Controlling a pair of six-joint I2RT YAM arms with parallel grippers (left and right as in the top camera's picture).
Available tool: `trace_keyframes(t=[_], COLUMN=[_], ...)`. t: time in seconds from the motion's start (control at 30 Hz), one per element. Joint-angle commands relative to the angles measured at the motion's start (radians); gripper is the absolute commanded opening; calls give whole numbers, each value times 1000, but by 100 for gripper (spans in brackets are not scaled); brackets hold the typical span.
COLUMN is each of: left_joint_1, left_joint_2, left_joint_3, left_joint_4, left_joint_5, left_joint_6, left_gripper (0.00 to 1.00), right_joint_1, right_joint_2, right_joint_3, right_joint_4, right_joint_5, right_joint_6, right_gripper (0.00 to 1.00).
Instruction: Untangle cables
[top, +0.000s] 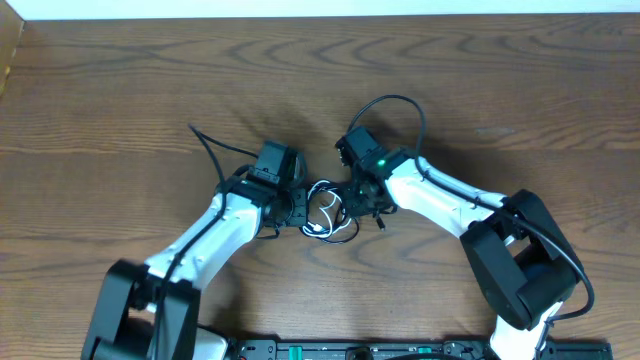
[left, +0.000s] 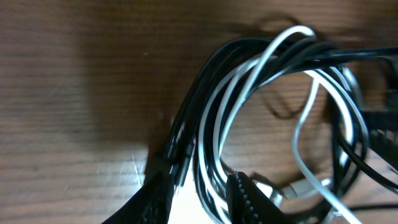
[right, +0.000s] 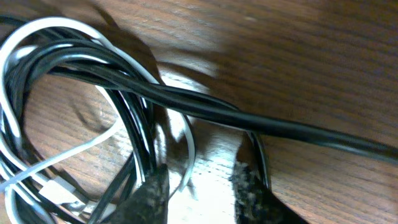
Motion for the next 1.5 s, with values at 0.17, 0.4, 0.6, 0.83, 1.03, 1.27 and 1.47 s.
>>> trace_keyframes(t=[0.17,0.4,0.6,0.83,1.03,1.27,1.47], left_joint_1=[5,5,5,5,5,5,5], left_joint_2=[146,173,151,83,39,39,41], left_joint_3=[-11,-11,-7,28,77,118,108], left_joint_4=[32,32,31,-28,-130,-213,-203], left_joint_5=[-13,-13,-13,-14,-14,-14,-89], left_joint_6=[-9,-9,-8,9,10,9,6], left_gripper=[33,33,33,33,37,43,43], right_joint_1=[38,34,31,1,-30,-69,-82], right_joint_2=[49,49,49,49,49,49,50], right_joint_3=[-7,-4,-2,63,223,340,322], right_joint_4=[-57,-154,-148,-166,-274,-343,-341], right_joint_5=[194,388,481,479,426,100,-224], right_joint_6=[-18,-59,-93,-116,-157,-156,-156], right_gripper=[38,41,44,43,45,51,54])
